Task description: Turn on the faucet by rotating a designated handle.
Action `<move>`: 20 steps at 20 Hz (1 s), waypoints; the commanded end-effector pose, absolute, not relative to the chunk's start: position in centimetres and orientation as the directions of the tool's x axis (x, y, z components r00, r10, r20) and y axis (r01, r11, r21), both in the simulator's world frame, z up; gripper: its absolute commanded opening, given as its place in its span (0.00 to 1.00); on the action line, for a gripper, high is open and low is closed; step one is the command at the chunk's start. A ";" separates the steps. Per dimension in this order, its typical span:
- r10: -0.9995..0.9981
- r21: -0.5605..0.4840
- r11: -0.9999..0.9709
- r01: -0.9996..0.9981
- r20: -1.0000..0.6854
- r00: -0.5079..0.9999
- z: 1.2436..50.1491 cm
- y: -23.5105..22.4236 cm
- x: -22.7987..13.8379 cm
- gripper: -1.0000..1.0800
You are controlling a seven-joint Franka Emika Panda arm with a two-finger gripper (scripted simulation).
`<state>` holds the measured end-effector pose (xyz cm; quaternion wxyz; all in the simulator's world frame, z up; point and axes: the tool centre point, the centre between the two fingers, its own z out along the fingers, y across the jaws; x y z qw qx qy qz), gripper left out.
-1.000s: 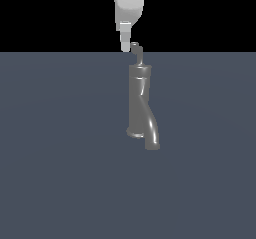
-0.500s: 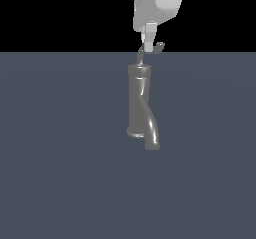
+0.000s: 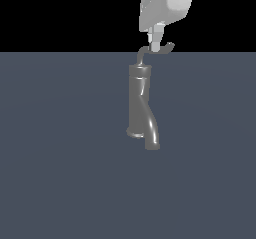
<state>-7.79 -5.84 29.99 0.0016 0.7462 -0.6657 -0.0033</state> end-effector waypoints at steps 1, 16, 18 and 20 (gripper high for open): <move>-0.996 0.000 -0.094 -0.996 -0.001 0.094 30.0 -7.5 -7.0 0.00; -0.997 0.000 -0.071 -0.997 0.000 0.071 30.0 -11.7 -4.1 0.00; -0.998 0.000 -0.069 -0.998 0.000 0.069 30.0 -12.2 -3.7 0.00; -0.998 0.000 -0.066 -0.998 0.000 0.066 30.0 -12.8 -3.3 0.00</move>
